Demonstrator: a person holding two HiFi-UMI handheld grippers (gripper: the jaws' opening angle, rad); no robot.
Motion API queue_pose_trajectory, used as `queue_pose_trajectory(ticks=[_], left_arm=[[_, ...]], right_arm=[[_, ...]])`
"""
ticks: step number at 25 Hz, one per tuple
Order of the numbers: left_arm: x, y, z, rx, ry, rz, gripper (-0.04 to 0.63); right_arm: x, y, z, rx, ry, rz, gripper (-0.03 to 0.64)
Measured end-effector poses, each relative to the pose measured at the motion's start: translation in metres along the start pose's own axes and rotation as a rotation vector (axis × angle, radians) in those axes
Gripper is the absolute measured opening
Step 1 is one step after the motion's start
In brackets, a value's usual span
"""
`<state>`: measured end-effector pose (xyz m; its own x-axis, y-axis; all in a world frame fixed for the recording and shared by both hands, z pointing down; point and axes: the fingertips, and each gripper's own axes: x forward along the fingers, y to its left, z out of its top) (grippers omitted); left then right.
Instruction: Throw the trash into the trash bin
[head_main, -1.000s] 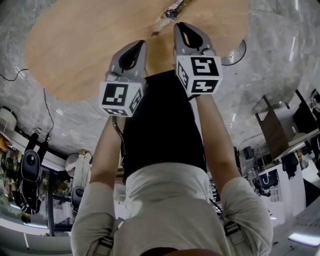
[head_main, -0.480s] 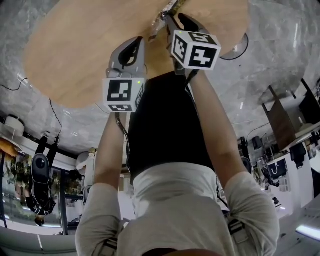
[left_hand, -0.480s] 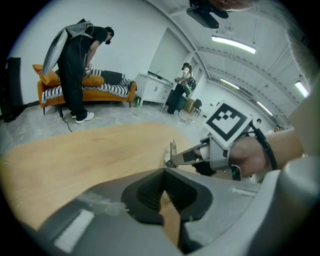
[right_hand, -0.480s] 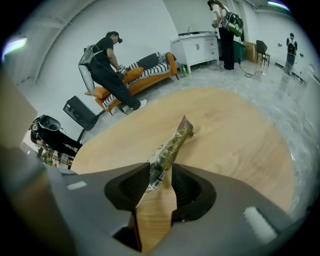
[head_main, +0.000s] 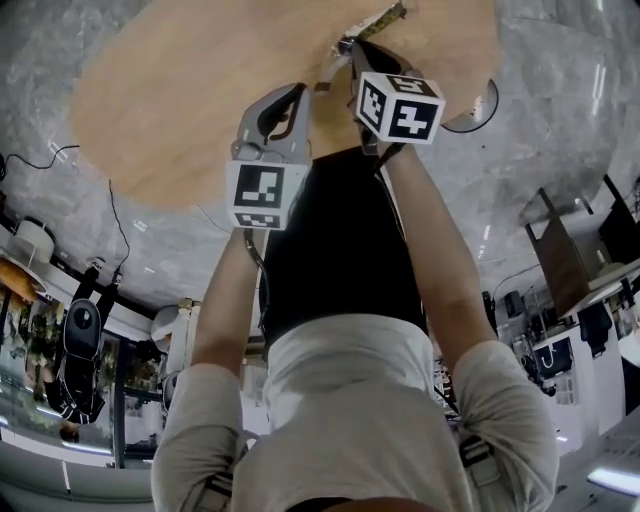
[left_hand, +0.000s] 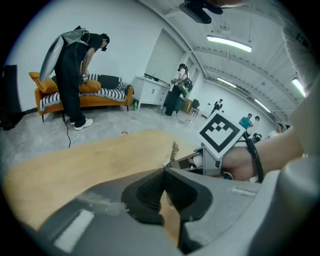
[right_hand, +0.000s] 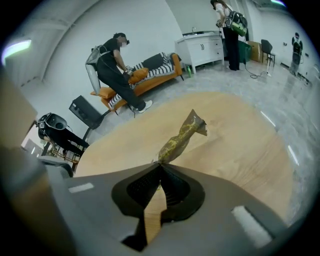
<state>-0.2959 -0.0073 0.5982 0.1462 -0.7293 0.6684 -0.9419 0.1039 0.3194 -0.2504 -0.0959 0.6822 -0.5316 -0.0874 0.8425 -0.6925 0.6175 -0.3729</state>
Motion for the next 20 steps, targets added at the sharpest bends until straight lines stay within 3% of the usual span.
queue_pose_trajectory(ticks=[9,17,20], left_arm=[[-0.052,-0.004,0.072,-0.004,-0.111,0.059,0.018],[-0.115,-0.033,0.141,-0.079,-0.234,0.086,0.018],[-0.141,-0.046,0.165,-0.044,-0.299,0.098,0.018]], right_arm=[[-0.093,0.06,0.065,-0.127,-0.126,0.045,0.017],[-0.208,0.111,0.11,-0.363,-0.307,0.007,0.017],[-0.244,0.136,0.116,-0.456,-0.386,0.003,0.017]])
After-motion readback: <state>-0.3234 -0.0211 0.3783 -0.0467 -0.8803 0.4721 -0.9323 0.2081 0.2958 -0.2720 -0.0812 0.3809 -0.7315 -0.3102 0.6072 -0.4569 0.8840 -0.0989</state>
